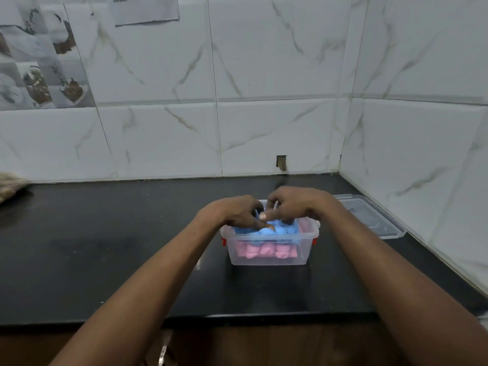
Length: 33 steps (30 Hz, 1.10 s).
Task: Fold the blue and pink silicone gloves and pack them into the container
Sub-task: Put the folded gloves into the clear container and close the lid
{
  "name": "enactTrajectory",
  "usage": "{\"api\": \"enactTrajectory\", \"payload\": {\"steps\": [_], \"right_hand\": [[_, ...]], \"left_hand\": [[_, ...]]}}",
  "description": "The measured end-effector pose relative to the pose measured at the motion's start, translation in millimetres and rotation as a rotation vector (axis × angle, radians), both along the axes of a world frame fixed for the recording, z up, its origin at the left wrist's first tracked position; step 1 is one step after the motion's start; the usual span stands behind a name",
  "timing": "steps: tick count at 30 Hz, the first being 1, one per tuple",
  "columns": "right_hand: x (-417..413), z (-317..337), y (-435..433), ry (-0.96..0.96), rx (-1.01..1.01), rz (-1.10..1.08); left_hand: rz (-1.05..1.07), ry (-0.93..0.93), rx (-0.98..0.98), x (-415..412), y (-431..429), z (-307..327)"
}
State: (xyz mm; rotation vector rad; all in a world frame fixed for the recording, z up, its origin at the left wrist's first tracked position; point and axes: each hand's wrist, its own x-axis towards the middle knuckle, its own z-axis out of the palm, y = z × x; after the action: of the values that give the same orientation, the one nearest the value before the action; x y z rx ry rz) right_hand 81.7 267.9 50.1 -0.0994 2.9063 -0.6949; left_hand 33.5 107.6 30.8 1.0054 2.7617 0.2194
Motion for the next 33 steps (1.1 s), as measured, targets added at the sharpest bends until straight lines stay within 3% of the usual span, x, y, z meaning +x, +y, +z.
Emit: {"api": "enactTrajectory", "payload": {"steps": [3, 8, 10, 16, 19, 23, 28, 33], "right_hand": [[-1.5, -7.3, 8.5, -0.253, -0.089, 0.016], [-12.5, -16.4, -7.5, -0.243, 0.309, 0.028], [-16.0, -20.1, -11.9, -0.248, 0.352, 0.018], [-8.2, -12.4, 3.6, -0.263, 0.068, 0.040], [-5.4, -1.9, 13.5, -0.236, -0.087, 0.051], [-10.0, 0.7, 8.8, -0.209, 0.142, 0.039], [-19.9, -21.1, -4.8, -0.213, 0.383, -0.009], [-20.8, -27.2, -9.6, -0.114, 0.469, 0.034]], "left_hand": [[0.010, 0.045, -0.124, -4.8, 8.3, -8.2], [-0.050, 0.172, -0.148, -6.5, 12.7, -21.0], [-0.066, 0.176, -0.145, -5.1, 11.6, -21.2], [-0.071, -0.110, -0.129, -1.1, -5.2, 14.7], [-0.051, -0.078, -0.061, 0.4, -15.4, 25.6], [0.017, 0.015, -0.149, 2.8, -6.9, 16.8], [0.125, -0.095, -0.228, 1.4, 11.1, 8.9], [0.206, -0.090, -0.167, 5.5, 16.3, 2.8]]}}
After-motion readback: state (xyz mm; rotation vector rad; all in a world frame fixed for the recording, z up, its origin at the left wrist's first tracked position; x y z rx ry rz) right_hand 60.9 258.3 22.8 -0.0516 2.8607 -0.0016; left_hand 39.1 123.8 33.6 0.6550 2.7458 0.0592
